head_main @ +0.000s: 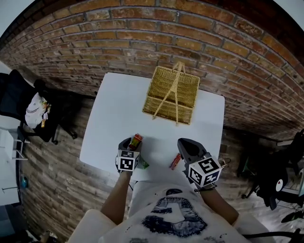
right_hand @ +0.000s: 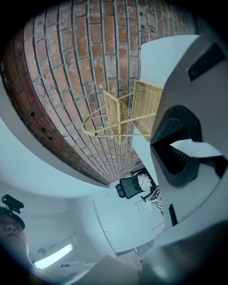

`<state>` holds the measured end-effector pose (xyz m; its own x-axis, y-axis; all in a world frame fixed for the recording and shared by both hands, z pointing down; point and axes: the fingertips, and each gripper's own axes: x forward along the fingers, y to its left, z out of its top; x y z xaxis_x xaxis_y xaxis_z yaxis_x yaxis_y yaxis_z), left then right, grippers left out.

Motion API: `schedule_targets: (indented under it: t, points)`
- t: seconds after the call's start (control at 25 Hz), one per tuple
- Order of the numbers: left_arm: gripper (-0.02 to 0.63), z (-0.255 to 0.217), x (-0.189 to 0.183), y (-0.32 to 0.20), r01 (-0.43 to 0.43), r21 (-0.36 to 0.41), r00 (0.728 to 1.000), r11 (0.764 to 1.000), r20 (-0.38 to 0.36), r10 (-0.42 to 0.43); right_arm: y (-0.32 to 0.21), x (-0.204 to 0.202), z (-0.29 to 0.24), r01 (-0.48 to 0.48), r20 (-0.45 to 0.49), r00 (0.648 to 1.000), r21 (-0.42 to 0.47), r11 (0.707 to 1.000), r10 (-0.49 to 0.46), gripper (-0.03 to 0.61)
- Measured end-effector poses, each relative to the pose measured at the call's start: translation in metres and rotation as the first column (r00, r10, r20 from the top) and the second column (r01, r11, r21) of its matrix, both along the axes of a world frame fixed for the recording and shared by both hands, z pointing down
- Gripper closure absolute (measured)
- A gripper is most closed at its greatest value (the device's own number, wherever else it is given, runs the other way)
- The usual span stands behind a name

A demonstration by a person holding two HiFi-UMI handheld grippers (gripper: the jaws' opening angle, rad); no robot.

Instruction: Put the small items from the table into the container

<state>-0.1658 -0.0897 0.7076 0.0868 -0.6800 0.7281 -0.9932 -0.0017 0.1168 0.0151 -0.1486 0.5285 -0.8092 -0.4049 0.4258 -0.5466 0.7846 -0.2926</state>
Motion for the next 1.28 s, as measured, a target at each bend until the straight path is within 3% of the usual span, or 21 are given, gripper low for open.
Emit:
schedule_targets:
  t: [0.4,0.76,1.28]
  points:
    - [0.354,0.013,0.000,0.005,0.005,-0.038,1.000,0.999,-0.006,-0.005,0.001,-0.004,0.001,-0.001,-0.002,1.000,-0.005,1.000,0.001,0.558]
    - [0.400,0.018,-0.003,0.005,-0.007,-0.032,0.997,0.999,0.074,0.009,0.003,0.001,0.002,-0.019,-0.001,1.000,-0.020,1.000,0.019,0.558]
    - [0.473,0.011,-0.002,0.005,-0.019,0.003,0.992,1.000,0.127,0.019,0.004,0.004,0.004,-0.035,0.006,0.999,-0.036,0.999,0.035,0.558]
